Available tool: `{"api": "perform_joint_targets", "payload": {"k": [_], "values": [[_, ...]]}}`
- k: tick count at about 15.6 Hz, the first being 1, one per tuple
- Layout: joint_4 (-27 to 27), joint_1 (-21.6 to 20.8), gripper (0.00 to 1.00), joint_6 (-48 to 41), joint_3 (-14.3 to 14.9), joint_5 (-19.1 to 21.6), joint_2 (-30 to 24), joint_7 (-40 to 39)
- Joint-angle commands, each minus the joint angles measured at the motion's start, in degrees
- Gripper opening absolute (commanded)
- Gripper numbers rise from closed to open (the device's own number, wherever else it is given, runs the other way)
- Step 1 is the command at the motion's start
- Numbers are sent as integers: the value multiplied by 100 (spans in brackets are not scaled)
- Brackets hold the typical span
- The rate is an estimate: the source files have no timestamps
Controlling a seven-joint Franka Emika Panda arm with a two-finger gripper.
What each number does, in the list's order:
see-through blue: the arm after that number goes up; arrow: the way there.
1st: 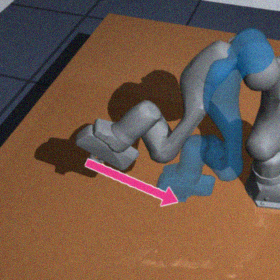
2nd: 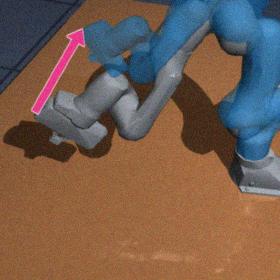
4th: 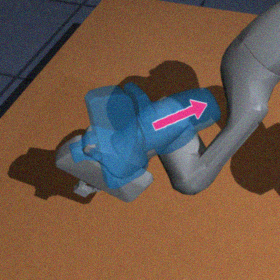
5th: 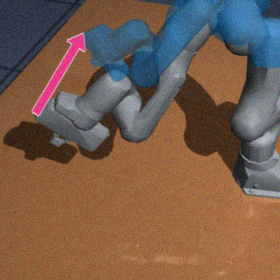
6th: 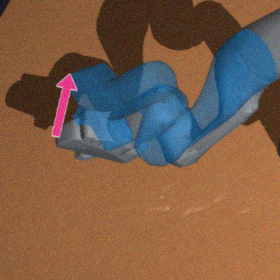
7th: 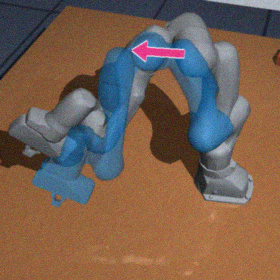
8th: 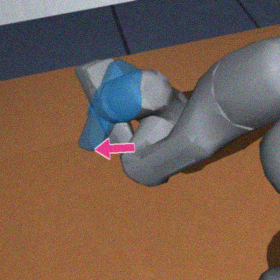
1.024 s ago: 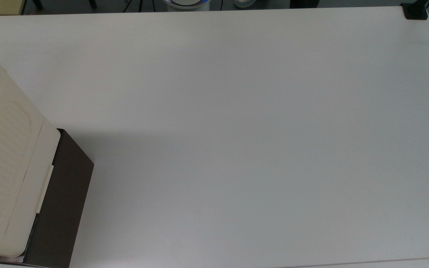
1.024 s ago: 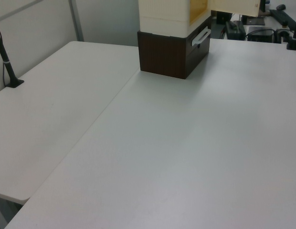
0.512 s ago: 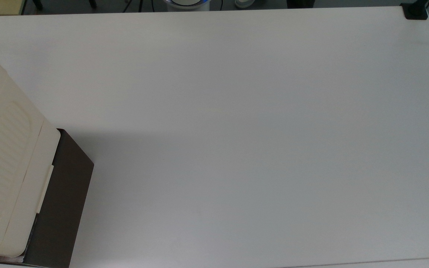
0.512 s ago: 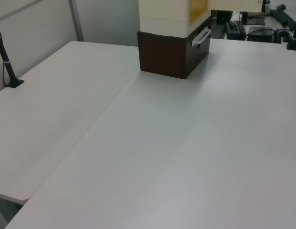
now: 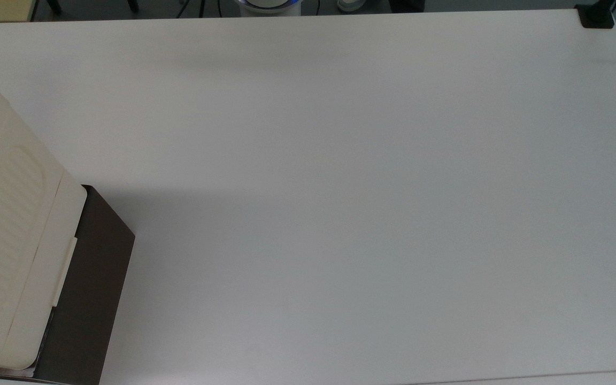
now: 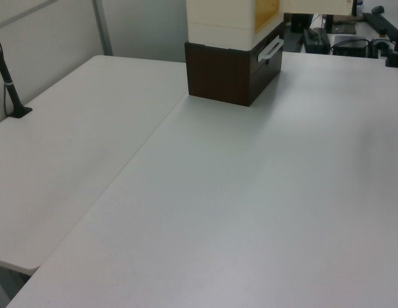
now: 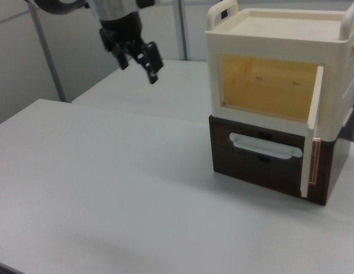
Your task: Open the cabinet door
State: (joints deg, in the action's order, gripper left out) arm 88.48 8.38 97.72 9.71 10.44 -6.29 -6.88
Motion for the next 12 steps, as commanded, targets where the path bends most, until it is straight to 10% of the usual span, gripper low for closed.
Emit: {"api": "perform_joint_targets", "payload": {"k": [1, 12], "values": [[3, -906, 100, -105, 75, -94, 382, 371], [232, -1664, 100, -87, -3, -938, 752, 389]]}}
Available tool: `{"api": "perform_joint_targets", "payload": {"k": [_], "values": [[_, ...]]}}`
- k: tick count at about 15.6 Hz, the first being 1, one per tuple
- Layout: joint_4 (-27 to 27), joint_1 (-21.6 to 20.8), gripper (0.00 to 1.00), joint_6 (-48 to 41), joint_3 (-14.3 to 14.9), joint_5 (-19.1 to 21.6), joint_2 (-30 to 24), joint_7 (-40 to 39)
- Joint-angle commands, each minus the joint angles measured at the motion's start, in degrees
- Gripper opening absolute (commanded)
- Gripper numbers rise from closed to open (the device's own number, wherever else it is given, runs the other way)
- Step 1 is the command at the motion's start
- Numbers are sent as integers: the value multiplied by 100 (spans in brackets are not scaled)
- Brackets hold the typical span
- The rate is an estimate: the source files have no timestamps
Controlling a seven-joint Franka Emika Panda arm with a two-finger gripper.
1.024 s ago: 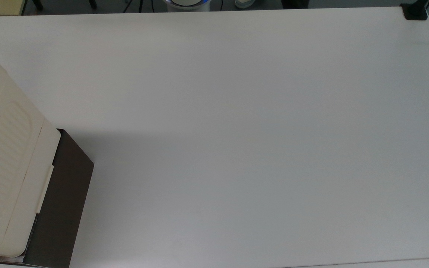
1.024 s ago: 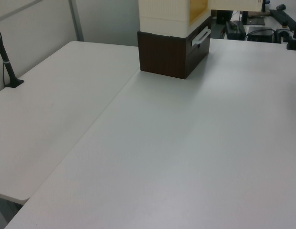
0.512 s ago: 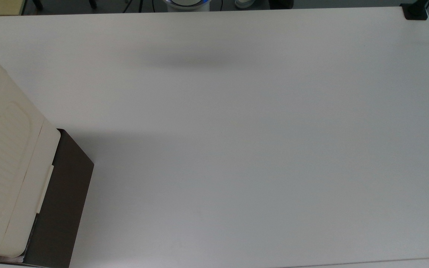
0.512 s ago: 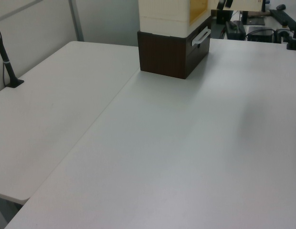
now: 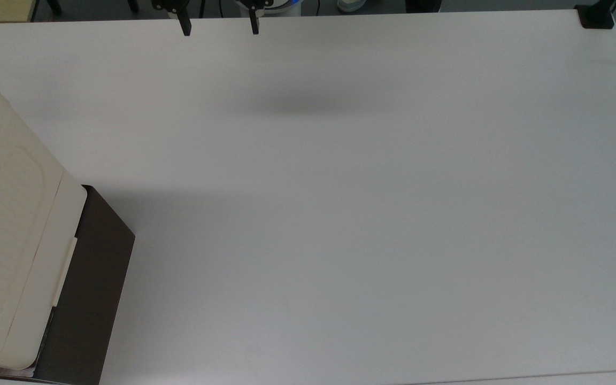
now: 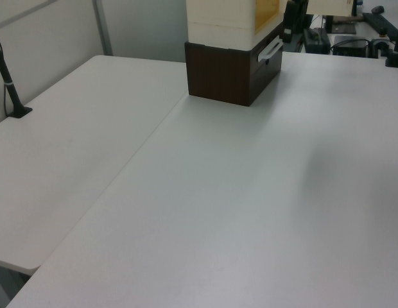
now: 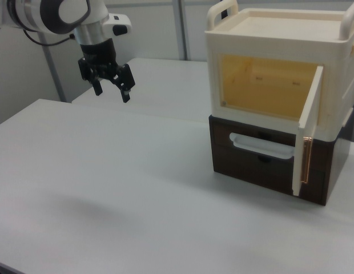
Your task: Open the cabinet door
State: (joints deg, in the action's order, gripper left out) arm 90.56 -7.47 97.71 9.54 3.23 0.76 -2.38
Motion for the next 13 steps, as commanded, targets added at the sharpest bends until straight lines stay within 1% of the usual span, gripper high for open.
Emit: {"api": "perform_joint_targets", "payload": {"k": [1, 2, 3, 6, 13], "values": [[15, -53, 100, -94, -101, -444, 55, -52], [15, -44, 100, -94, -180, -690, 56, -60], [15, 0, 100, -103, -181, -805, 56, -61], [6, 184, 100, -94, -181, -789, 29, -122], [6, 202, 100, -112, -190, -745, 20, -104]]}}
